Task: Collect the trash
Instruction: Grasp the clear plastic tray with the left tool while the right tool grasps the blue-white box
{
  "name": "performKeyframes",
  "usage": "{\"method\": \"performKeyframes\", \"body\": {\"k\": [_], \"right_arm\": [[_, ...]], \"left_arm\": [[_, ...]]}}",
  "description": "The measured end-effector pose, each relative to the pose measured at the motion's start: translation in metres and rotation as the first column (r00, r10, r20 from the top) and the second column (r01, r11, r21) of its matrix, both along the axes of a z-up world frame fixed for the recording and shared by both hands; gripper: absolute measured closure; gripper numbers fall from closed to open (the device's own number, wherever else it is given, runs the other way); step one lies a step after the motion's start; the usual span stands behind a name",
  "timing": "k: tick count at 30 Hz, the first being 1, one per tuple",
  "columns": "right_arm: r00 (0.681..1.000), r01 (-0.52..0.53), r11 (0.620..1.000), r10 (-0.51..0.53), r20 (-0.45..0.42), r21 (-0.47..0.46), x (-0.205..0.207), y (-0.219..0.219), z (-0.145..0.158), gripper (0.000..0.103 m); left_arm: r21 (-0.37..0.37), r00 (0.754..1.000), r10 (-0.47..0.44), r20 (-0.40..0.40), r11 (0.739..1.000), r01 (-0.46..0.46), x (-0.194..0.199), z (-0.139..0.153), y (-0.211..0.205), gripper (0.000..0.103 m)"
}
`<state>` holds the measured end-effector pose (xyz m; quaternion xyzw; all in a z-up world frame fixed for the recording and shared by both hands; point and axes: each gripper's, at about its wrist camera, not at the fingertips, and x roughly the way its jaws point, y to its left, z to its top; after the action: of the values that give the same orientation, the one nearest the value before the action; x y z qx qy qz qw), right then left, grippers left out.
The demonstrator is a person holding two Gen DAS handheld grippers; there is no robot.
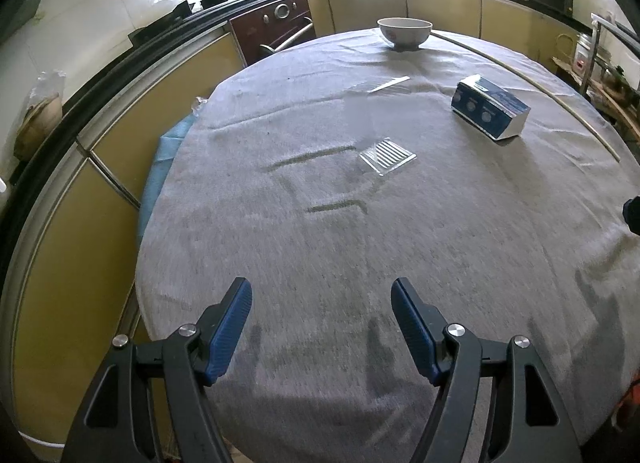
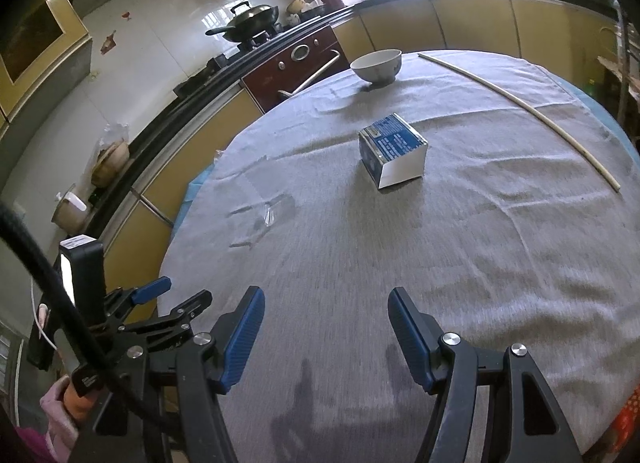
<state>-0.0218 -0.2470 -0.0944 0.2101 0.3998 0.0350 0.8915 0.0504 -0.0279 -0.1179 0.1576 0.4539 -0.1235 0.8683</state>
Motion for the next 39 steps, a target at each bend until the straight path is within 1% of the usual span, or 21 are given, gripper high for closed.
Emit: {"method": "performKeyframes", "body": {"k": [8, 12, 16, 19, 21, 25, 27, 30, 35, 39], "right_arm": [[1.0, 0.002, 0.999, -0.002, -0.009, -0.036, 0.03, -0.008, -0.004, 0.035], [1.0, 0.026, 0.999, -0.026, -0.016, -0.042, 0.05, -0.02, -0.006, 0.035], [0.999, 0.039, 0.997, -0.039, -0.01, -0.065, 0.071, -0.031, -0.006, 0.035], [0.999, 0.048, 0.997, -0.049, -0.014, -0.067, 0.087, -0.039, -0.007, 0.035], [0.998, 0.054, 0.996, -0.055, -0.015, -0.066, 0.098, -0.045, -0.008, 0.035], [0.998, 0.052, 0.997, -0.054, -0.02, -0.062, 0.114, -0.052, -0.013, 0.033], [0.999, 0.048, 0.997, -0.05, -0.023, -0.062, 0.121, -0.053, -0.015, 0.033], [0.999, 0.043, 0.997, -0.045, -0.021, -0.059, 0.13, -0.055, -0.016, 0.033], [1.0, 0.028, 0.998, -0.028, -0.005, -0.062, 0.144, -0.057, -0.017, 0.031], [1.0, 0.028, 0.997, -0.027, 0.006, -0.065, 0.156, -0.062, -0.018, 0.031]], "left_arm": [[-0.002, 1.0, 0.0, 0.003, 1.0, 0.0, 0.019, 0.002, 0.001, 0.03], [-0.012, 1.0, 0.001, 0.019, 1.0, -0.001, 0.032, 0.011, 0.0, 0.03], [-0.021, 0.999, -0.016, 0.03, 1.0, 0.017, 0.048, 0.02, -0.005, 0.03], [-0.032, 0.999, -0.03, 0.012, 0.999, 0.031, 0.059, 0.022, -0.01, 0.03], [-0.055, 0.999, -0.041, -0.011, 0.998, 0.04, 0.067, 0.023, -0.014, 0.03], [-0.091, 0.998, -0.061, -0.025, 0.994, 0.059, 0.079, 0.031, -0.023, 0.03], [-0.123, 0.996, -0.076, -0.035, 0.99, 0.072, 0.087, 0.038, -0.029, 0.03], [-0.169, 0.994, -0.092, -0.059, 0.982, 0.081, 0.097, 0.044, -0.033, 0.03], [-0.243, 0.986, -0.104, -0.132, 0.967, 0.07, 0.116, 0.044, -0.04, 0.03], [-0.301, 0.979, -0.13, -0.156, 0.951, 0.078, 0.126, 0.055, -0.048, 0.03]]}}
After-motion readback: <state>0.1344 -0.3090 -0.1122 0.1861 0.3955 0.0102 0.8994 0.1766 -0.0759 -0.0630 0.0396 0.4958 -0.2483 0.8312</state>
